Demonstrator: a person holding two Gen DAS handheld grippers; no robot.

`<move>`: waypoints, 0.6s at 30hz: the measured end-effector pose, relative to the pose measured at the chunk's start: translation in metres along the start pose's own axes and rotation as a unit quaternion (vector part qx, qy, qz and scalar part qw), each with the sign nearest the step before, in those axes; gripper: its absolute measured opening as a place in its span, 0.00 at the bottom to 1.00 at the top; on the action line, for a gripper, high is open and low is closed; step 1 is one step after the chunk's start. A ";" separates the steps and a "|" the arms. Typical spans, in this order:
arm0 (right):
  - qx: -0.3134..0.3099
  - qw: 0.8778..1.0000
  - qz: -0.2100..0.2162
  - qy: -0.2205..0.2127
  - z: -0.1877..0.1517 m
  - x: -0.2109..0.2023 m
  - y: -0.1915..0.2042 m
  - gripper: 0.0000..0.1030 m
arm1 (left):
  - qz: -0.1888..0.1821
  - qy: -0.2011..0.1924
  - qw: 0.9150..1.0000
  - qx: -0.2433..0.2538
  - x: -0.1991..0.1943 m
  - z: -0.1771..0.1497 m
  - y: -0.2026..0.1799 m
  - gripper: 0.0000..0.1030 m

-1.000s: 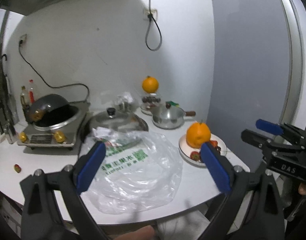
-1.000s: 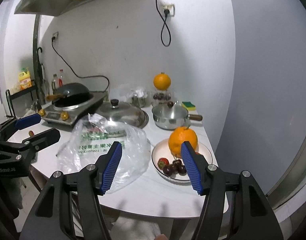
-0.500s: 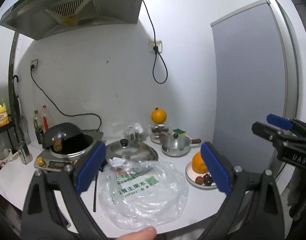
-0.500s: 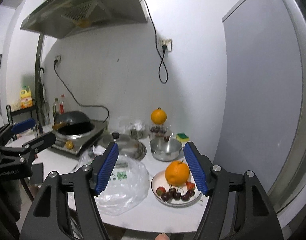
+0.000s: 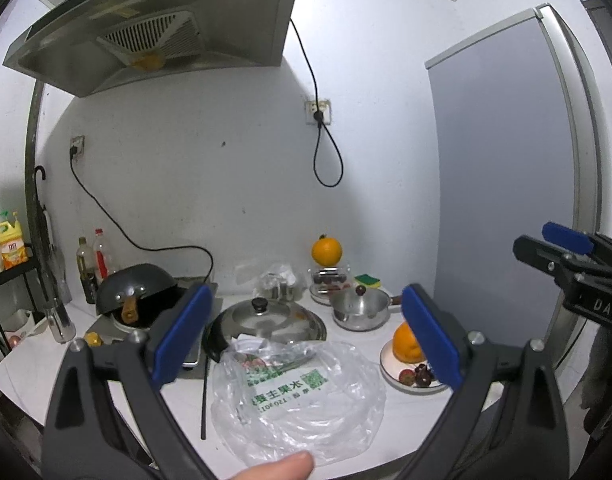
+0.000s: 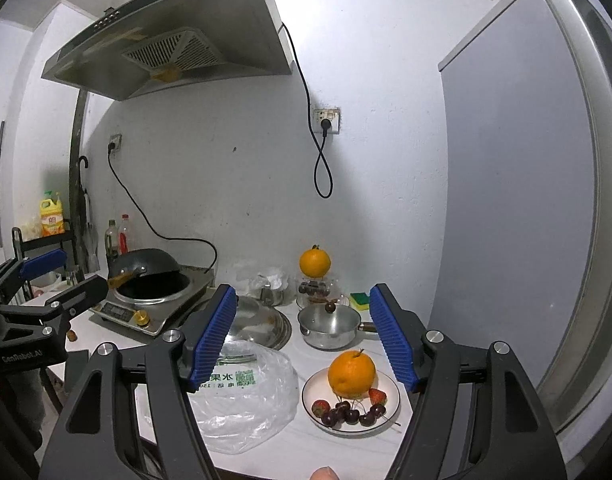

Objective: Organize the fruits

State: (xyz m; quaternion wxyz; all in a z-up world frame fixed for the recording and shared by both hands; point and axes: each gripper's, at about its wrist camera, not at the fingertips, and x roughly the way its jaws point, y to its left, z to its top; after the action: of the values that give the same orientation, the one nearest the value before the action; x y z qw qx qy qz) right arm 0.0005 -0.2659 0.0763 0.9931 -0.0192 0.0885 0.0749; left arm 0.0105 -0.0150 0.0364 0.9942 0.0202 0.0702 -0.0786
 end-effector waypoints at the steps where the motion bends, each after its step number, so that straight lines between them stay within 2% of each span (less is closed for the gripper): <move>1: 0.000 1.000 0.000 0.000 0.000 0.000 -0.001 0.70 | 0.001 0.000 1.000 0.001 0.000 0.000 0.000 0.94; 18: 0.002 1.000 0.002 -0.001 -0.002 0.002 0.000 0.70 | -0.010 -0.009 1.000 -0.003 -0.001 0.001 -0.002 0.94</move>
State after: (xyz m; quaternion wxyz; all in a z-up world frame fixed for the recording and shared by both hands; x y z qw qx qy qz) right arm 0.0024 -0.2657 0.0743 0.9930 -0.0174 0.0881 0.0763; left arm 0.0097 -0.0169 0.0379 0.9940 0.0160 0.0621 -0.0882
